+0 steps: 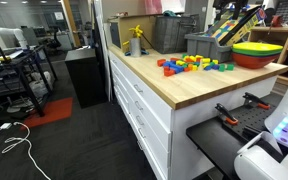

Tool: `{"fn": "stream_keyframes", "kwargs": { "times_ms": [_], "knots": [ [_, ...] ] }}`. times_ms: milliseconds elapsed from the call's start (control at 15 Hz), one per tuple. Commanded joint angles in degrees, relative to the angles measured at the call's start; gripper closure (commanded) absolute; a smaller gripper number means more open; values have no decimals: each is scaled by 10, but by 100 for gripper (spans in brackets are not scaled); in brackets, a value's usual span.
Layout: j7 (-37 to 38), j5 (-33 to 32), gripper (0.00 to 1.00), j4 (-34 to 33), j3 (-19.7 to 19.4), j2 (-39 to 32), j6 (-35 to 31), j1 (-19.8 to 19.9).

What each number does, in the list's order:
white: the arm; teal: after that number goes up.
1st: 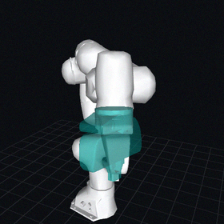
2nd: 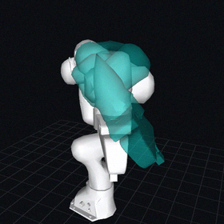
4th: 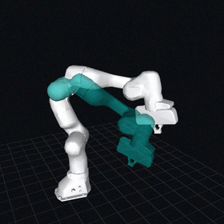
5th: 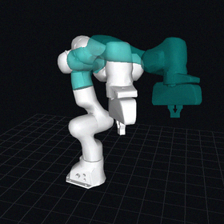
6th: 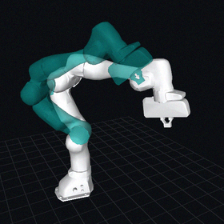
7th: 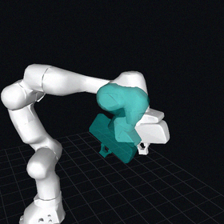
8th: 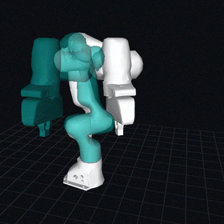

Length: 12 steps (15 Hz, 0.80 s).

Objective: Move the orange block to the left

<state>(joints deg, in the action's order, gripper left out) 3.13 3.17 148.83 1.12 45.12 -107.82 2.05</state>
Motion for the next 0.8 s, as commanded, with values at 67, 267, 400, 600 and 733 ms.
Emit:
{"fn": "stream_keyframes", "kwargs": {
  "times_ms": [67,267,400,600,733],
  "knots": [
    [119,32,0,-74,67,-121,-51,-13],
    [187,25,0,-128,103,-195,-70,-13],
    [229,17,0,-168,115,-241,-70,-12],
    [276,14,0,-222,116,-296,-56,-15],
    [297,14,0,-252,111,-326,-49,-18]
  ]
}}
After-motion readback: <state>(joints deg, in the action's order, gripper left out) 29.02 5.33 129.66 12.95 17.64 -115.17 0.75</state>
